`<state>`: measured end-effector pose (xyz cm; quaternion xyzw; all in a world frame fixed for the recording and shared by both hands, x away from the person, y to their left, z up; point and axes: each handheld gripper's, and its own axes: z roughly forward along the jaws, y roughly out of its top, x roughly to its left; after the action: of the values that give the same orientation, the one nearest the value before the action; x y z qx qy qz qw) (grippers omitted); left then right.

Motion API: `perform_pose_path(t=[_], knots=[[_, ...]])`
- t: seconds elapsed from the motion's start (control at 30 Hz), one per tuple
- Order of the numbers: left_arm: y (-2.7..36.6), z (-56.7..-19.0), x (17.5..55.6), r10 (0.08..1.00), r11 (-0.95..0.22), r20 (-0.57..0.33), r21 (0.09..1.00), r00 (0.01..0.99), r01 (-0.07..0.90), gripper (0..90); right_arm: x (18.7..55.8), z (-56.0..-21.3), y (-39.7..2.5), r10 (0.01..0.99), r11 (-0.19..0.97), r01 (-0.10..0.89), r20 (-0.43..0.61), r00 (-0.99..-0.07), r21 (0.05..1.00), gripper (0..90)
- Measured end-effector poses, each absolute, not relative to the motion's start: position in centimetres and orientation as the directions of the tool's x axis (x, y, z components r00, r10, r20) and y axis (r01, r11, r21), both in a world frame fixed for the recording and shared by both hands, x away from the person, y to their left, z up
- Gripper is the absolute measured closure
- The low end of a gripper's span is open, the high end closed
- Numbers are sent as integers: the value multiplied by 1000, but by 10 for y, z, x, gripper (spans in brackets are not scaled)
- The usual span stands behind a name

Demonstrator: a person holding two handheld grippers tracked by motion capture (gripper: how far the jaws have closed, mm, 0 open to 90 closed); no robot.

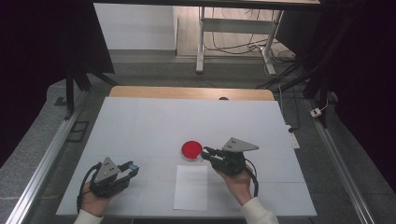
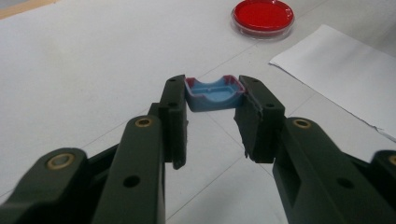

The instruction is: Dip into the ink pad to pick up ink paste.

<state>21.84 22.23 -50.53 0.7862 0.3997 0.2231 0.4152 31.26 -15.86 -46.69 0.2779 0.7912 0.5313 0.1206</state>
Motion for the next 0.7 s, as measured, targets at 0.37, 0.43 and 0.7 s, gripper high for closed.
perform_pose_path(t=[0.37, 0.43, 0.7], knots=[[223, -505, 219, 816, -334, 19, 831, 578, 445, 645, 324, -466, -149, 576, 322, 296, 62, -815, 900, 757], [223, -505, 219, 817, -334, 19, 830, 577, 446, 645, 326, -465, -148, 576, 327, 289, 52, -816, 900, 757], [223, -505, 218, 818, -334, 19, 830, 576, 447, 645, 333, -466, -145, 578, 344, 281, 34, -816, 896, 757]])
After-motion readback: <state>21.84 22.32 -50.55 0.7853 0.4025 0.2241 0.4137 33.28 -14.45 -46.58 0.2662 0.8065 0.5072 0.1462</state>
